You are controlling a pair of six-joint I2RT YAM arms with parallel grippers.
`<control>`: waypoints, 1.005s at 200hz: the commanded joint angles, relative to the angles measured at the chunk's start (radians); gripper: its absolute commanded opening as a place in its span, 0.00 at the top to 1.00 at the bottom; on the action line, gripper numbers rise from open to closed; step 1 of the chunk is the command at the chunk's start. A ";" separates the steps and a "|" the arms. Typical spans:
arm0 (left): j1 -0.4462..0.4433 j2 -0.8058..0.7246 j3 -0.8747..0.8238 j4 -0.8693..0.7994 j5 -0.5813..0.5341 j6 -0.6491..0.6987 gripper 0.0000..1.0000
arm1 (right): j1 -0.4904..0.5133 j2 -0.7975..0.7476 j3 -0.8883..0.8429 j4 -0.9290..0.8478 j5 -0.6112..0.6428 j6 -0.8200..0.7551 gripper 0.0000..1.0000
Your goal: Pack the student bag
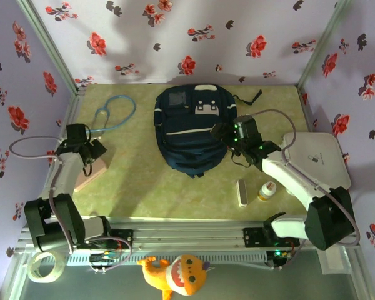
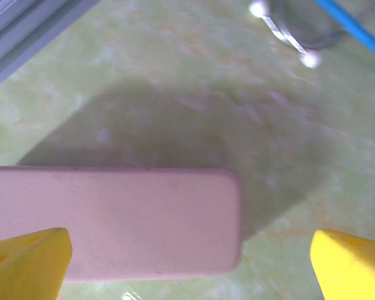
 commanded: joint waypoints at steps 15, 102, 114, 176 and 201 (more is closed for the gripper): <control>0.162 0.031 -0.026 -0.003 0.024 -0.069 0.02 | -0.005 -0.001 0.035 -0.001 0.002 -0.019 0.16; 0.287 0.192 -0.034 0.037 0.055 -0.094 0.08 | -0.005 -0.004 0.036 -0.010 -0.011 -0.018 0.16; 0.288 0.202 -0.039 0.050 0.072 -0.090 0.09 | -0.004 -0.009 0.031 -0.011 -0.005 -0.021 0.16; 0.236 0.213 -0.071 0.086 0.248 -0.105 0.13 | -0.005 -0.009 0.026 -0.011 0.003 -0.019 0.16; 0.169 0.159 -0.094 0.073 0.277 -0.135 0.13 | -0.005 -0.003 0.026 -0.009 0.002 -0.019 0.16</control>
